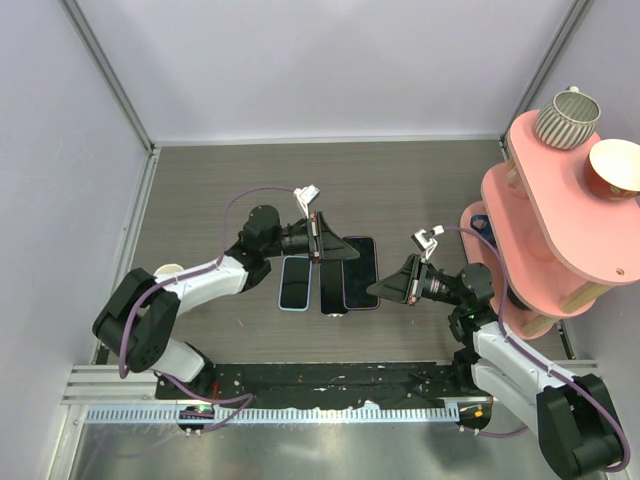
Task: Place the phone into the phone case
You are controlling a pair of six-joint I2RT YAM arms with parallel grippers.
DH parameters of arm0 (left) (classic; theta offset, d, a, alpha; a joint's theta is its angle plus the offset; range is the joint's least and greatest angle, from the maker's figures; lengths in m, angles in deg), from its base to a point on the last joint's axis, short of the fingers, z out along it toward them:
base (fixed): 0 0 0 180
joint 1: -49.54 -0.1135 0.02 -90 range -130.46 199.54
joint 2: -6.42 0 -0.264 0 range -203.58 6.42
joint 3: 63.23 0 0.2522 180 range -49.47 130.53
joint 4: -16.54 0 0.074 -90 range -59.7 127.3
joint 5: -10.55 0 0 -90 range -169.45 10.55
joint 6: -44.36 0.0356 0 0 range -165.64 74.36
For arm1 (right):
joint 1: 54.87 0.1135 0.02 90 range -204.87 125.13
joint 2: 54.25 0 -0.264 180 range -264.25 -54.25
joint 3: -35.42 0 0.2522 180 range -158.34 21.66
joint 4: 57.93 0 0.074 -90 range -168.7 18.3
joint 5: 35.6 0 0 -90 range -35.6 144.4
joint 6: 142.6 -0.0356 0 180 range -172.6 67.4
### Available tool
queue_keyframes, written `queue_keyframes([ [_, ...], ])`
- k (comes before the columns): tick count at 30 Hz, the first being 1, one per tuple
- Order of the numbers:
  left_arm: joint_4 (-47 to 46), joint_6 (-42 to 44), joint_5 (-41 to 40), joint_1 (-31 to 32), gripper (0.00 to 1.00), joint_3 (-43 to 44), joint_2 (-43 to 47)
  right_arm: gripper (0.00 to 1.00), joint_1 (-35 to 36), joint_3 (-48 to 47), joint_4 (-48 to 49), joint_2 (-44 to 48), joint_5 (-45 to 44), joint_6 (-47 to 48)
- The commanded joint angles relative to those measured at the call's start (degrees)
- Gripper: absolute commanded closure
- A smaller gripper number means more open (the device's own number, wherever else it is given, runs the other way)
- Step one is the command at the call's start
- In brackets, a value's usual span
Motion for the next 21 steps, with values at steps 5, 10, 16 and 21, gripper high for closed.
queue_keyframes([
  [5,6.49,9.60,-7.73,-1.68,1.00,2.13,4.44,0.87,1.01,-3.02,-7.51,1.63,3.23,4.59],
  [10,8.52,11.11,-7.29,-1.68,1.00,2.30,5.41,0.63,1.01,-3.37,-6.46,2.15,3.23,3.98],
  [16,2.64,7.51,-2.90,-1.68,0.96,1.51,4.18,0.99,1.01,-3.64,-4.00,1.36,0.78,4.15],
  [21,3.34,7.33,-2.02,-1.60,0.64,1.34,5.23,0.99,1.01,-4.25,-1.45,1.71,-1.33,3.10],
])
